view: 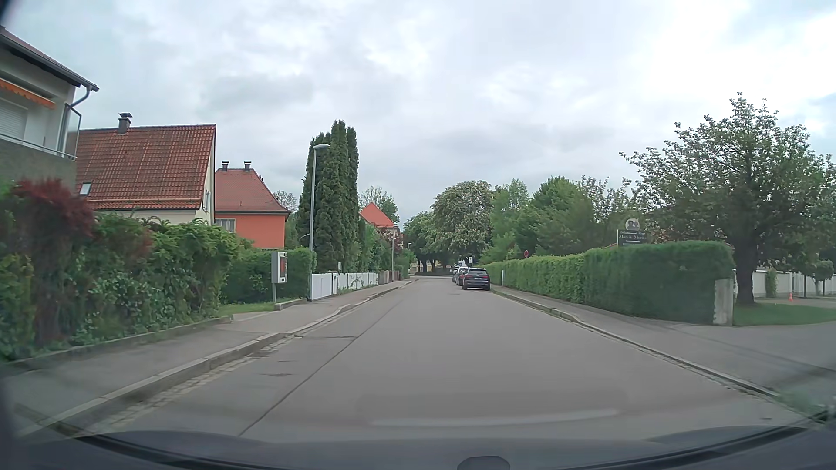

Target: Follow the waypoints while adhering to traffic rules and regulations

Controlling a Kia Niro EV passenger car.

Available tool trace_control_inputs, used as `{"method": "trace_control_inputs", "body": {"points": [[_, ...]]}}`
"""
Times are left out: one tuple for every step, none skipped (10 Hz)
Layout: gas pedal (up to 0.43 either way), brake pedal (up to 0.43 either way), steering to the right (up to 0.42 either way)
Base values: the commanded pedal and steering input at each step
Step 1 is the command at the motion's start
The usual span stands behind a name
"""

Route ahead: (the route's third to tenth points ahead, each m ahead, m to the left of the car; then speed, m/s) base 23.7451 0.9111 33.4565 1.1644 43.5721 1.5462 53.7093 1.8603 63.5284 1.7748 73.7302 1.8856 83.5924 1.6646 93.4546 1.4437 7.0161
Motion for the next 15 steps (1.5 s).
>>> {"method": "trace_control_inputs", "body": {"points": [[0.138,0.000,0.003],[0.138,0.000,0.003],[0.138,0.000,0.003],[0.138,0.000,0.003],[0.138,0.000,0.003],[0.138,0.000,0.004],[0.138,0.000,0.004],[0.138,0.000,0.004],[0.138,0.000,0.003],[0.138,0.000,0.003],[0.138,0.000,0.003],[0.138,0.000,0.003],[0.138,0.000,0.001],[0.138,0.000,0.000],[0.138,0.000,0.000]]}}
